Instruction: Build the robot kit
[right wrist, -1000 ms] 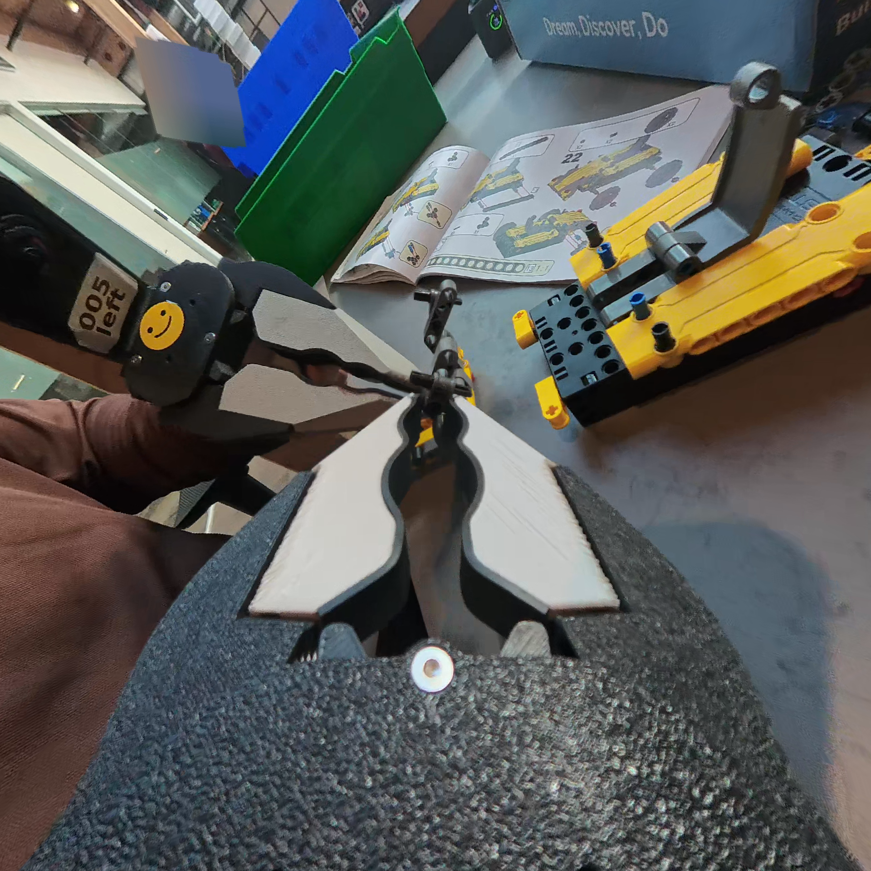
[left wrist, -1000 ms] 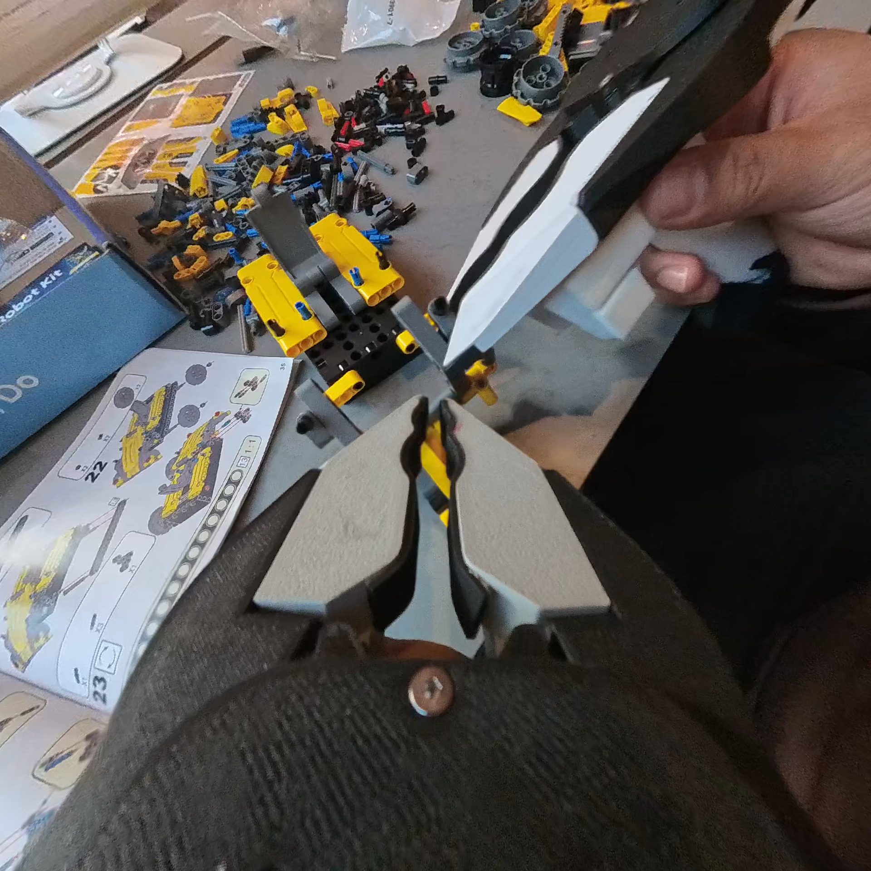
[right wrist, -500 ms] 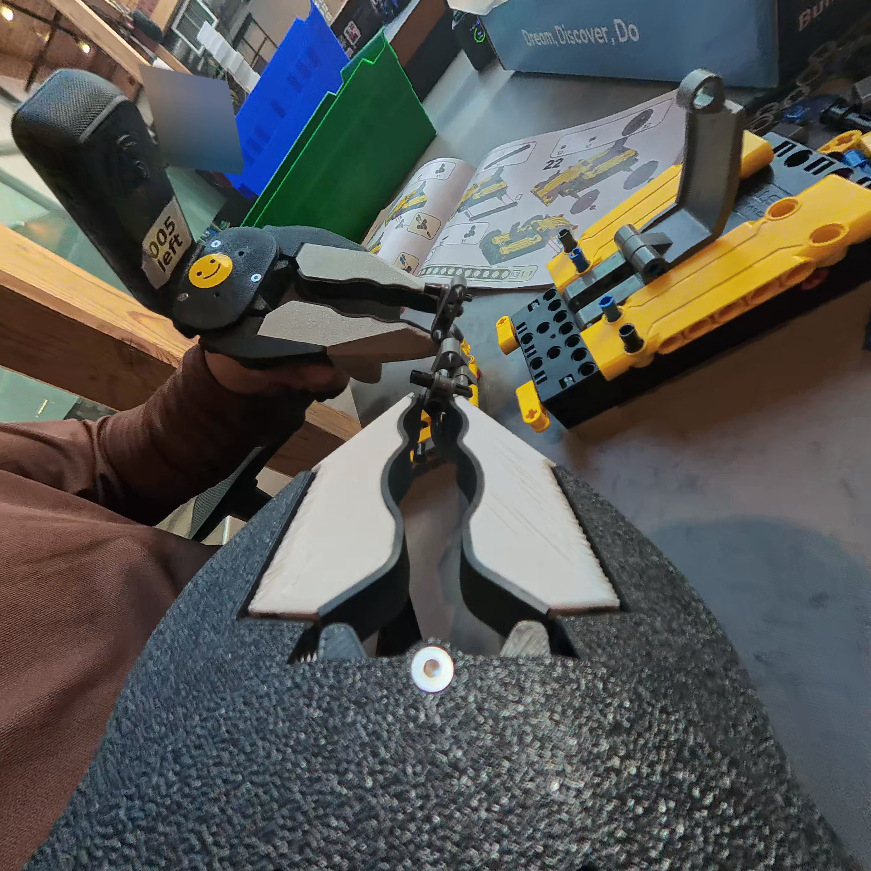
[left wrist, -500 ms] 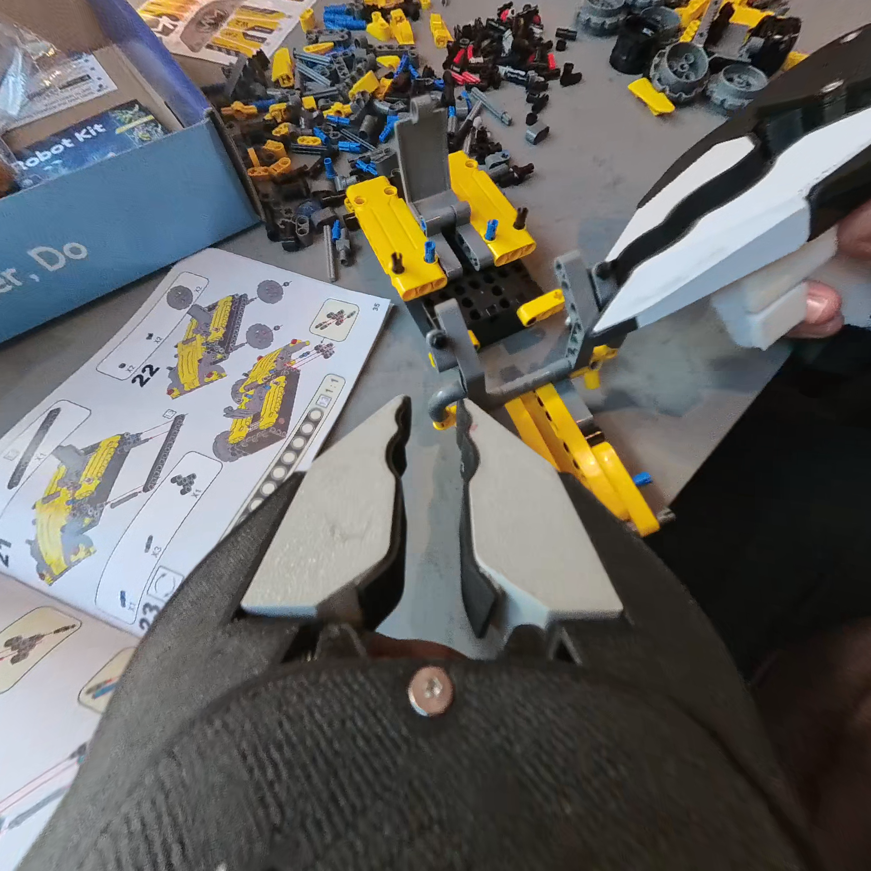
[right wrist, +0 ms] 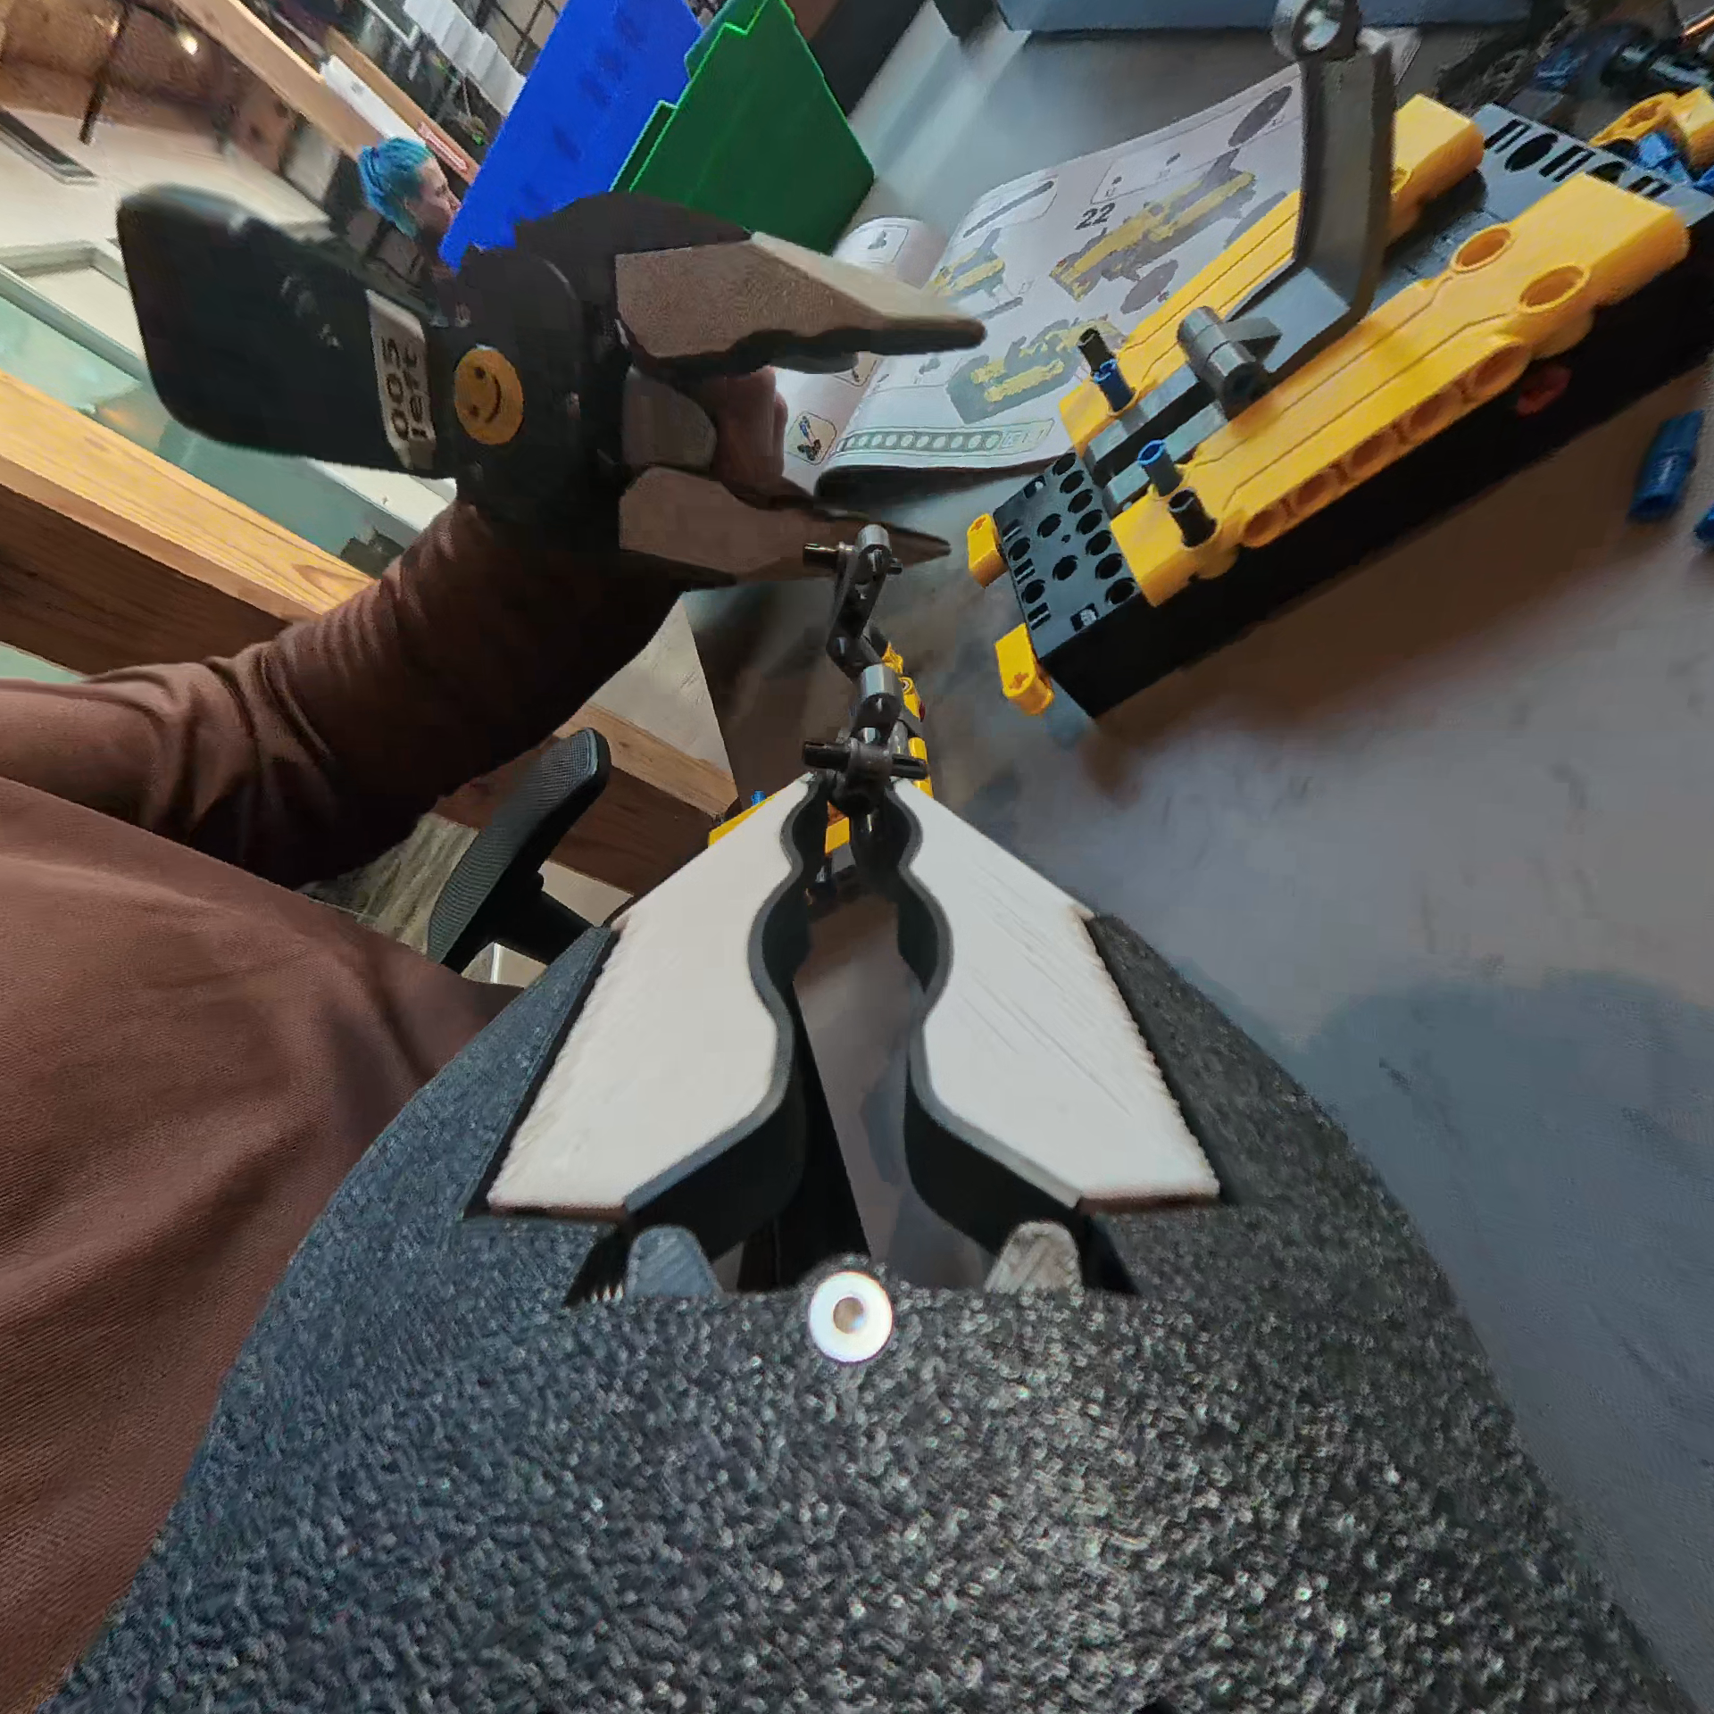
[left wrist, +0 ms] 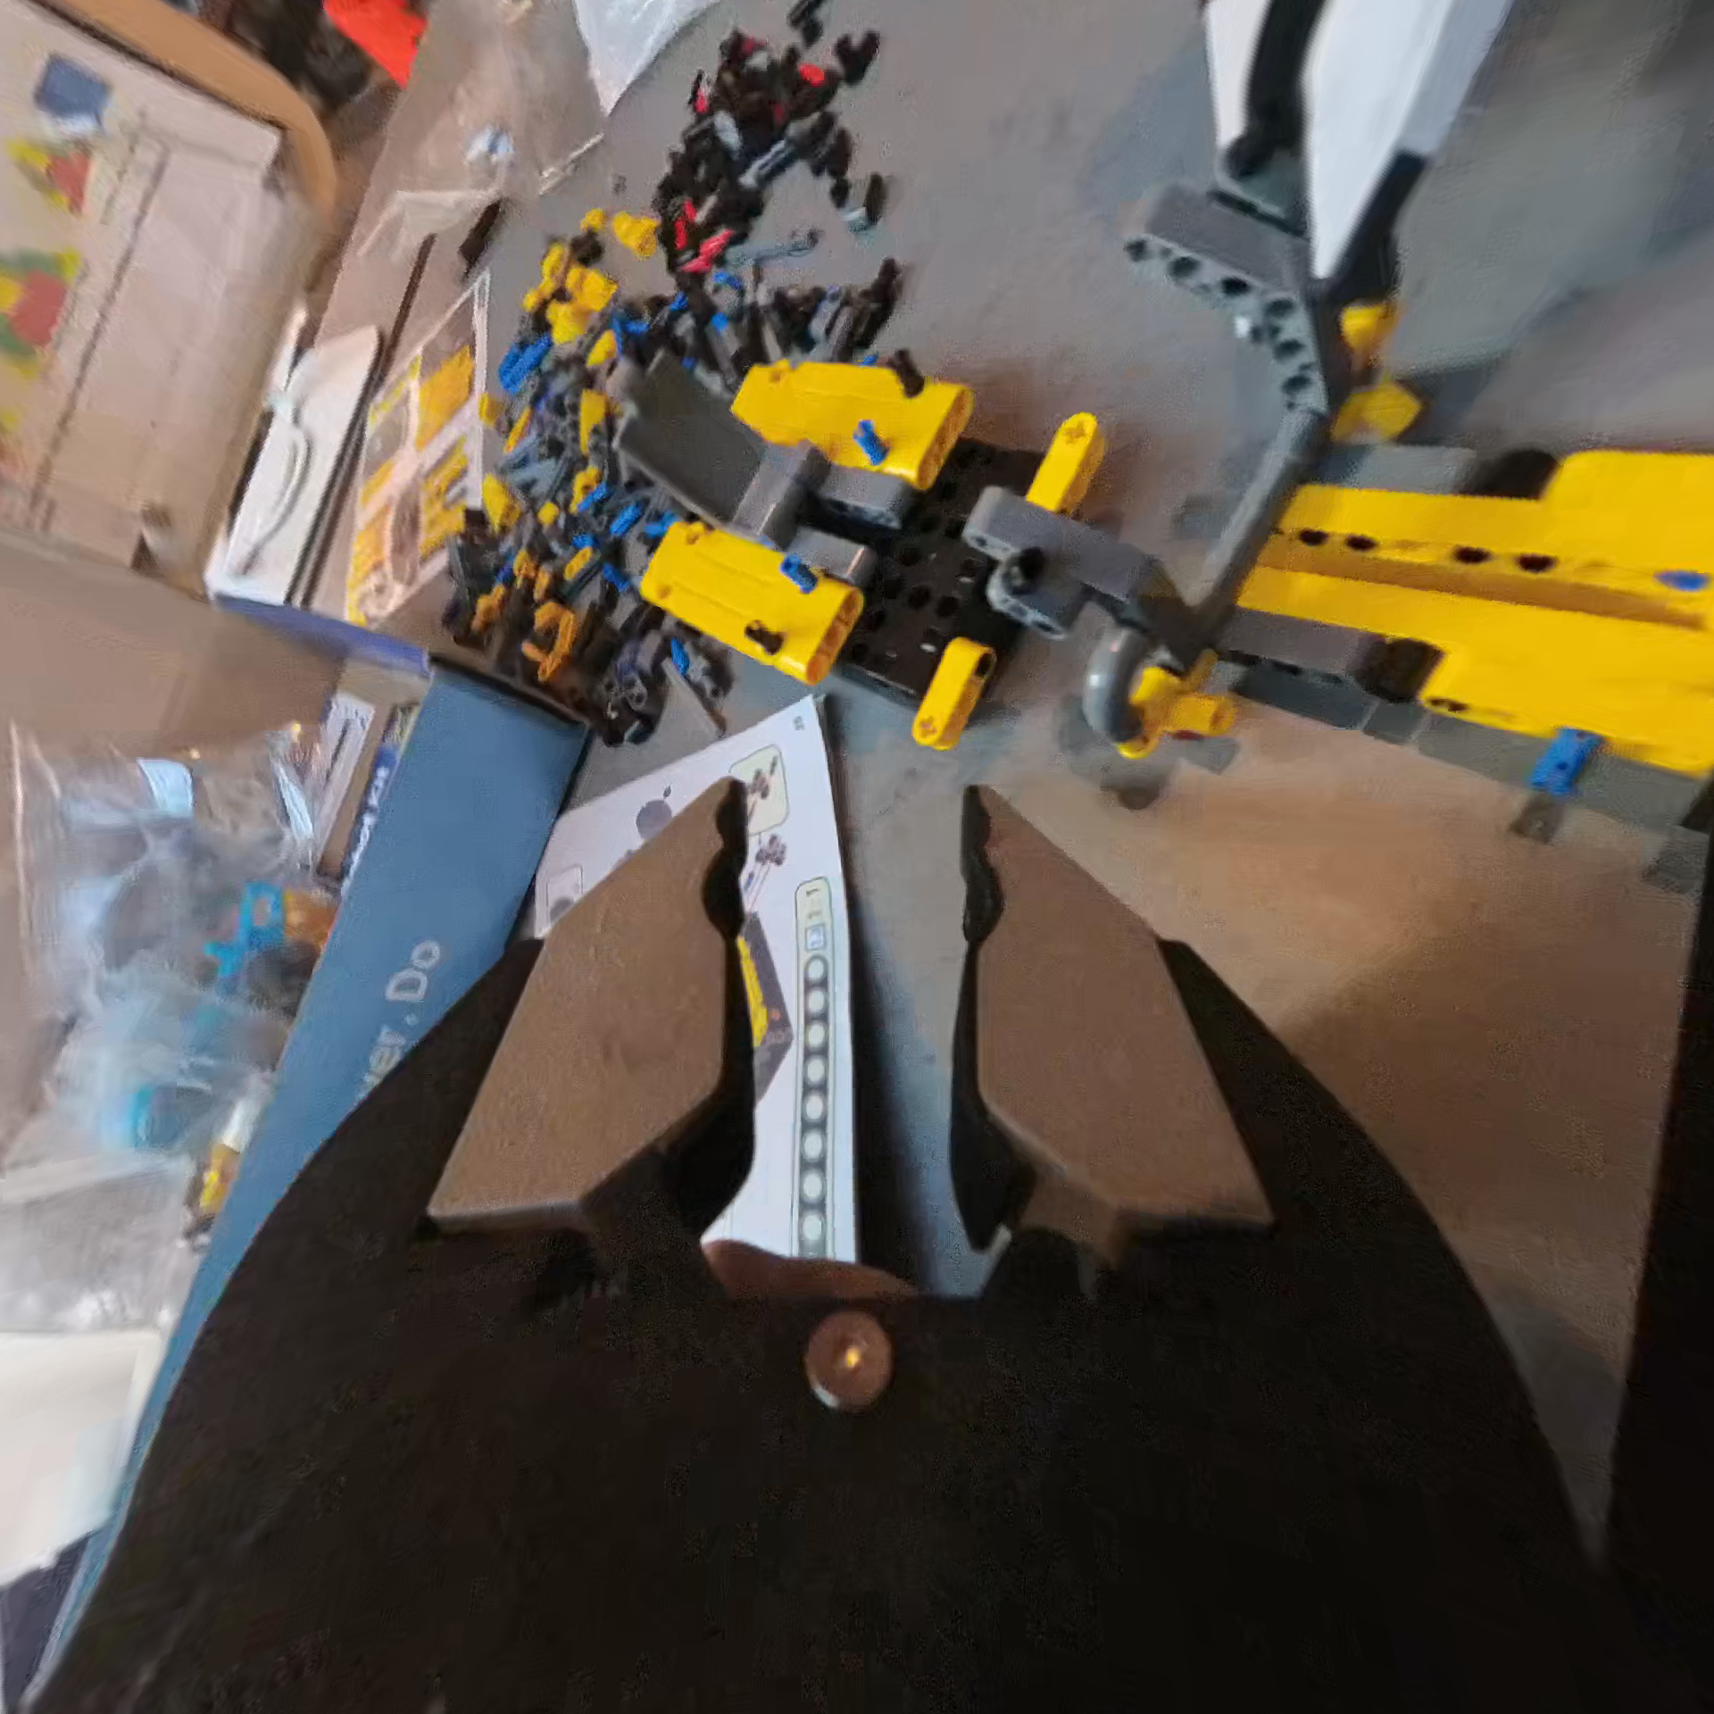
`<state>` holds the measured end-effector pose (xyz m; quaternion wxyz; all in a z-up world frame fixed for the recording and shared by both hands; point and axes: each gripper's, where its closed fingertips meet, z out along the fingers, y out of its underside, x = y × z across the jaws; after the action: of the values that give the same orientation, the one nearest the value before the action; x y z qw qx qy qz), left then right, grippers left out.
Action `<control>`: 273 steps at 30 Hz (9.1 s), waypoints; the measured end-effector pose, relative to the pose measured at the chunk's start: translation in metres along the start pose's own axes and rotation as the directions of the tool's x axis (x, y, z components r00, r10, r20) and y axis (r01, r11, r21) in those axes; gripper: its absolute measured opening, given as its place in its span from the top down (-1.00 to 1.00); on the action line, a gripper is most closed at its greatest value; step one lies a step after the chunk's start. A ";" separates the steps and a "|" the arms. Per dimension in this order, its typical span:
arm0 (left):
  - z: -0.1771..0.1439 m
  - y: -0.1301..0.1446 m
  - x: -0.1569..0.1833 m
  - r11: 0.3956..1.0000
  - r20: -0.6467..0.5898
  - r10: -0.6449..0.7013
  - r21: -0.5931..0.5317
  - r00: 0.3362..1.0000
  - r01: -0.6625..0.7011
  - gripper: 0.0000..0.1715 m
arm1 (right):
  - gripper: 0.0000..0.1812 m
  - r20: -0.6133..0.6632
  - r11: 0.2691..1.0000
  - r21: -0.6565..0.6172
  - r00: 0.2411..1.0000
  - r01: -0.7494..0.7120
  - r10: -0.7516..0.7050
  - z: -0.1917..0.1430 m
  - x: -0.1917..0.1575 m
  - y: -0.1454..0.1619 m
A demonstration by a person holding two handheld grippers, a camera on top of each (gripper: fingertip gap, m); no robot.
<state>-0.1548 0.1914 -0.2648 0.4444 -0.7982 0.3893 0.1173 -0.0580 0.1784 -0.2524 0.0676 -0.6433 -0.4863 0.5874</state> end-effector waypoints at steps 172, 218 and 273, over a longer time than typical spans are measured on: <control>0.018 -0.054 0.034 0.793 -0.121 -0.600 -0.217 0.791 0.569 0.84 | 0.95 -0.066 0.810 -0.311 0.839 0.497 -0.540 0.019 0.041 -0.018; -0.010 -0.040 -0.016 0.785 -0.057 -0.609 -0.181 0.791 0.592 0.36 | 0.65 -0.262 0.816 -0.266 0.776 0.513 -0.573 -0.050 0.076 -0.062; -0.008 -0.007 0.011 0.661 -0.357 -0.744 -0.273 0.564 0.699 0.35 | 0.97 -0.274 0.775 -0.475 0.766 0.417 -0.581 -0.018 0.112 -0.051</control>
<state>-0.1435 0.1811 -0.2618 0.3123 -0.9127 0.1121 -0.2385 -0.0894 0.2924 -0.2912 0.1957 -0.5943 -0.7233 0.2921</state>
